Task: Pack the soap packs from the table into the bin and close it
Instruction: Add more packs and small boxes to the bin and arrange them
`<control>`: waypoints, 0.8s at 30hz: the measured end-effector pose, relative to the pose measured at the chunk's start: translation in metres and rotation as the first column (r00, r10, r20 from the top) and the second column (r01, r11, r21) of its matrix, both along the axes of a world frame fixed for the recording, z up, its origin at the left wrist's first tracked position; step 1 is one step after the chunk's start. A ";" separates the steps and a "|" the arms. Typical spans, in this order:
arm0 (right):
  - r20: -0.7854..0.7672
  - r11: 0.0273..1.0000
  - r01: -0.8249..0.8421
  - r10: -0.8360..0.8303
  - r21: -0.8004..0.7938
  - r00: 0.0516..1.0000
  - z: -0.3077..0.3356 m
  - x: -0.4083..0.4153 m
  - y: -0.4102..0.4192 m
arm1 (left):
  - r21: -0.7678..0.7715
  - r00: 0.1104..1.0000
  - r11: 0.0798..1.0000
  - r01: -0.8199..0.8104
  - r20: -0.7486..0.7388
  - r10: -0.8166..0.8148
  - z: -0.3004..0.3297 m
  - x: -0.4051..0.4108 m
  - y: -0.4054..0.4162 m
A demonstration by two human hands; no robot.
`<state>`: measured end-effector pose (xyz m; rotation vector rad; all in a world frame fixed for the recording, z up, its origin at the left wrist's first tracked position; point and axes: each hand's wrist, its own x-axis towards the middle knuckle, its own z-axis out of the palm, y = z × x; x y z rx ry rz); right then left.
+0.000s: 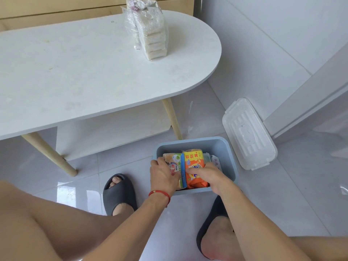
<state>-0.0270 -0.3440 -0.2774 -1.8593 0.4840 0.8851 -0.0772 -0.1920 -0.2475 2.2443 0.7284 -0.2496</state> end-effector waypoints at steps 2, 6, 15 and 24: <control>-0.004 1.000 0.003 -0.003 -0.009 1.000 0.001 0.000 -0.002 | 0.066 1.000 0.998 0.023 -0.018 -0.022 -0.002 -0.002 -0.005; 0.060 0.997 0.070 -0.070 -0.010 0.996 0.007 -0.003 -0.004 | 0.069 0.999 0.997 0.032 -0.043 -0.029 -0.006 0.000 -0.010; 0.223 0.977 0.181 -0.152 -0.116 0.963 0.036 -0.009 -0.022 | -0.005 0.975 0.998 0.060 -0.215 -0.059 -0.016 0.018 -0.016; 0.481 0.983 -0.171 0.119 0.064 0.869 0.160 0.014 -0.035 | -0.273 0.989 0.956 -0.110 0.065 0.133 0.103 0.000 0.026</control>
